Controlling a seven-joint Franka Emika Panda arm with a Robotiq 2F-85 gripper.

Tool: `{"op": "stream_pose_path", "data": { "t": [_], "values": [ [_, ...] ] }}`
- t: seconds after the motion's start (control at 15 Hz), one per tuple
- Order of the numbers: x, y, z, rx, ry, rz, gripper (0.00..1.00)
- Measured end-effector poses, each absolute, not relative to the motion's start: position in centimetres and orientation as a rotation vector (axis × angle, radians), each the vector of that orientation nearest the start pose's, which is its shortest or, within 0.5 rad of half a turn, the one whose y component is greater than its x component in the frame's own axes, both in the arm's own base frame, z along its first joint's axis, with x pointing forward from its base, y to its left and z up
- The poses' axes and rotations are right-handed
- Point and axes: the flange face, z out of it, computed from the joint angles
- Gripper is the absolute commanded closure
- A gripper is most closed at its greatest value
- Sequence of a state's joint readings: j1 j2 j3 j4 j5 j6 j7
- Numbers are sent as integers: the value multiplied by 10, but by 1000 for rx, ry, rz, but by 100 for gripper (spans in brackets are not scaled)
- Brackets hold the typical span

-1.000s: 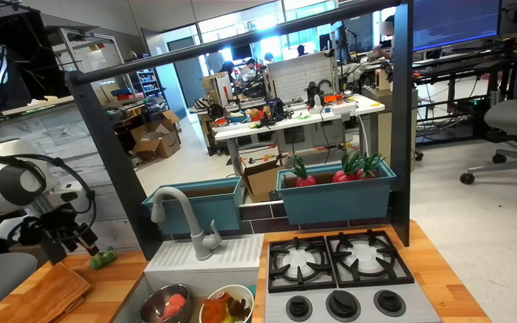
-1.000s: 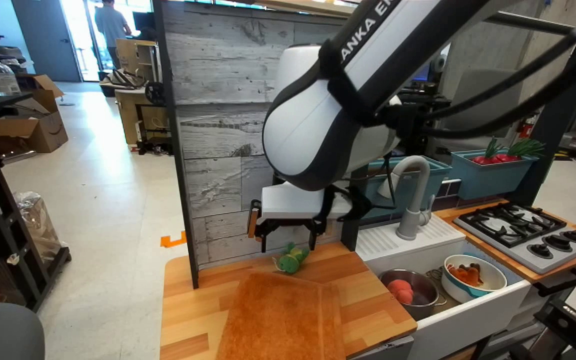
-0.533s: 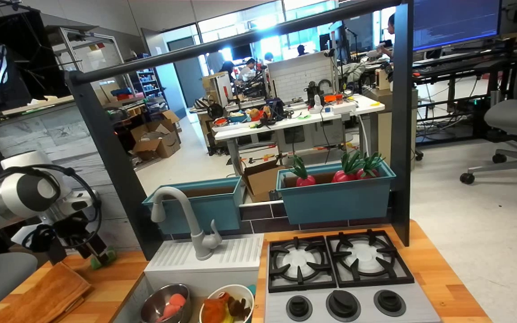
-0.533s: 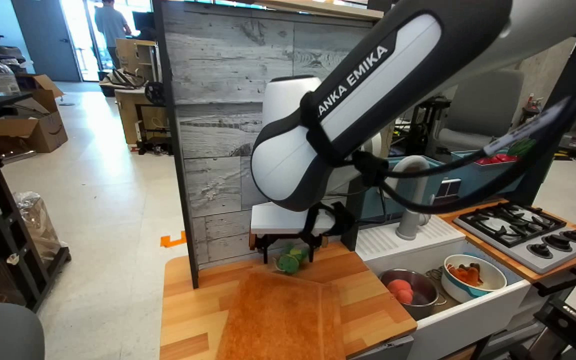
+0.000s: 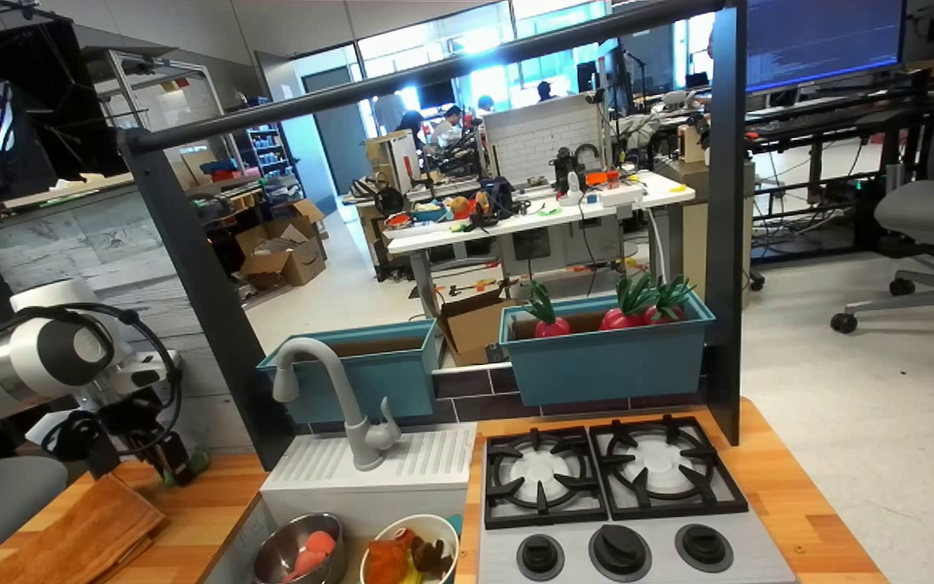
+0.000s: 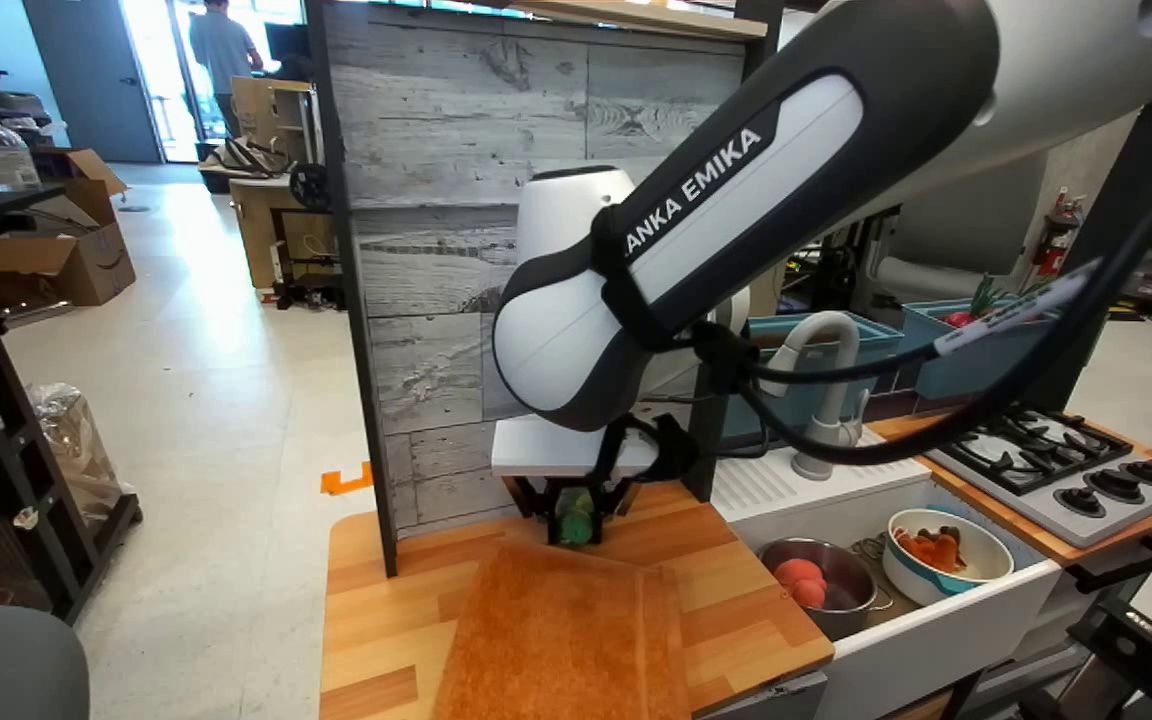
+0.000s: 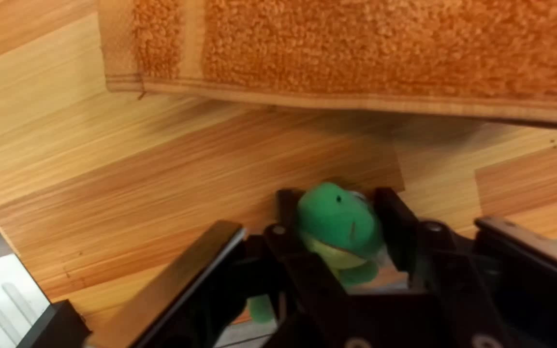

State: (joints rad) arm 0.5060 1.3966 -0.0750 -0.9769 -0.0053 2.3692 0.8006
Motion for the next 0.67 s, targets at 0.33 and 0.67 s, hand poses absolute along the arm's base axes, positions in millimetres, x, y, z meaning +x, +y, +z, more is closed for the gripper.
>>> {"op": "stream_pose_path", "data": {
  "t": [0.33, 0.67],
  "values": [
    [665, 321, -14, -3170, 517, -75, 98],
    [673, 268, -7, -3137, 754, -43, 95]
  ]
}}
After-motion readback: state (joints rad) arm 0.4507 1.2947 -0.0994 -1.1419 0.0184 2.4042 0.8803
